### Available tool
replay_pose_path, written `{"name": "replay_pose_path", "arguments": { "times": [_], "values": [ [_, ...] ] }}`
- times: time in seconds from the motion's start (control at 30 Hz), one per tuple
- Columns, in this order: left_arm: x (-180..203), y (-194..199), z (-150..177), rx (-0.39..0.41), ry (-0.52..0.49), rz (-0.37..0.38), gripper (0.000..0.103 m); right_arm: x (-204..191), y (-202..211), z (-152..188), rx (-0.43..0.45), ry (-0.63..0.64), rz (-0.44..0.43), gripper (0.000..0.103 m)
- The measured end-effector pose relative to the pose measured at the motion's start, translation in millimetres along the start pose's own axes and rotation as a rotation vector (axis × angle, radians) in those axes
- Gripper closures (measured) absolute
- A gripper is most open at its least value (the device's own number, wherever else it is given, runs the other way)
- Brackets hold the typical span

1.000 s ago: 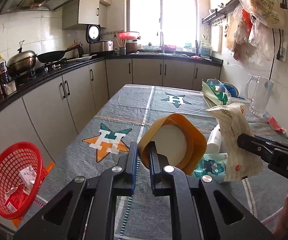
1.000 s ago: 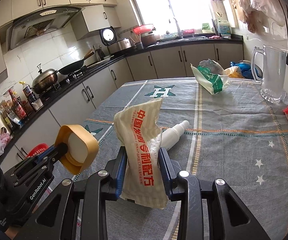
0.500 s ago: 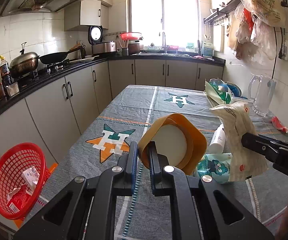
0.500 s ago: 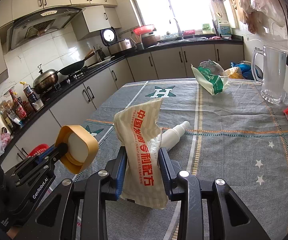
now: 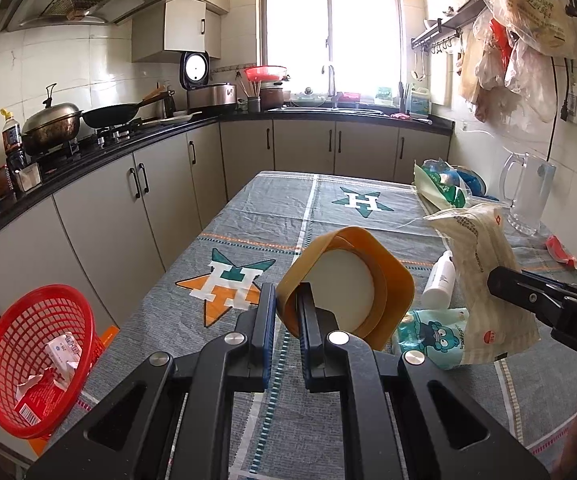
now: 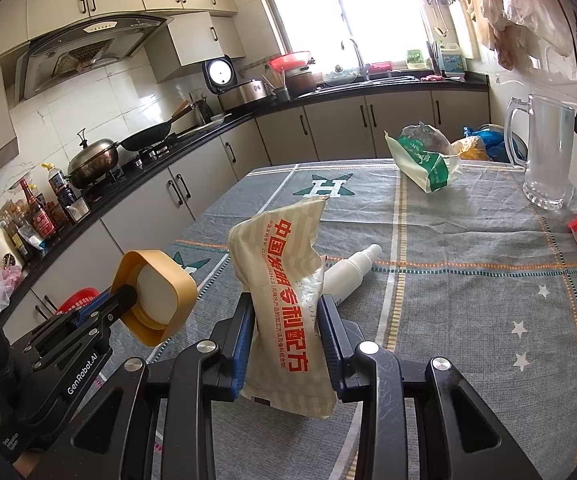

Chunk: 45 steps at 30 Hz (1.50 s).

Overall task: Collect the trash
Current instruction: 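Lift the yellow container and white printed bag off the table, then carry the yellow container and white bag over the red basket and open both tools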

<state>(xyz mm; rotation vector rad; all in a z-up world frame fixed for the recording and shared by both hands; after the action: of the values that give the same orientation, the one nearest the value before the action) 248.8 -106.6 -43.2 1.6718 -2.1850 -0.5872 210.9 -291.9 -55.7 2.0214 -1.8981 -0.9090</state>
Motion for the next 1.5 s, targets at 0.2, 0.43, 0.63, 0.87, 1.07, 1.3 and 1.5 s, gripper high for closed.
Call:
{"name": "replay_pose_path", "arguments": {
  "times": [0.2, 0.43, 0.63, 0.87, 1.07, 1.3, 1.5],
  "values": [
    [-1.9, 1.2, -0.3, 0.002, 0.005, -0.007, 0.093, -3.5, 3.9, -4.0, 0.010, 0.004, -0.005, 0.068],
    [-3.6, 7.0, -3.1, 0.008, 0.031, -0.009, 0.093, -3.8, 10.1, -6.9, 0.037, 0.008, -0.005, 0.068],
    [-16.0, 34.7, -11.5, 0.044, 0.064, -0.007, 0.093, -5.1, 13.8, -12.5, 0.051, -0.008, -0.019, 0.068],
    [-50.4, 74.7, -17.3, 0.092, 0.119, -0.028, 0.093, -25.2, 21.9, -13.7, 0.046, -0.020, -0.087, 0.068],
    [-92.8, 96.0, -13.4, 0.107, 0.173, -0.073, 0.093, -61.7, 17.6, -7.0, -0.003, -0.013, -0.173, 0.068],
    [-156.7, 115.4, -1.5, 0.113, 0.261, -0.146, 0.093, -122.5, 7.3, -0.6, -0.050, 0.052, -0.250, 0.068],
    [-213.4, 120.9, 16.7, 0.098, 0.333, -0.212, 0.093, -173.1, -8.6, 5.7, -0.098, 0.096, -0.313, 0.068]
  ]
}}
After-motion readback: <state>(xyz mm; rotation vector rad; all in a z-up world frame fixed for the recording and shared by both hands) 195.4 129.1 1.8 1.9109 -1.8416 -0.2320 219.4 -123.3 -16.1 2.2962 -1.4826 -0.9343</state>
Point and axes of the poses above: each gripper's, at about its wrist camera, not at the fingertips, and y roughly against the way its jaws point, x to its right, z to its underside, the point moved 4 cm from there along -y, roughly the way its jaws point, and after that the axes turned 3 degrees about z, right-handed, at the moved point
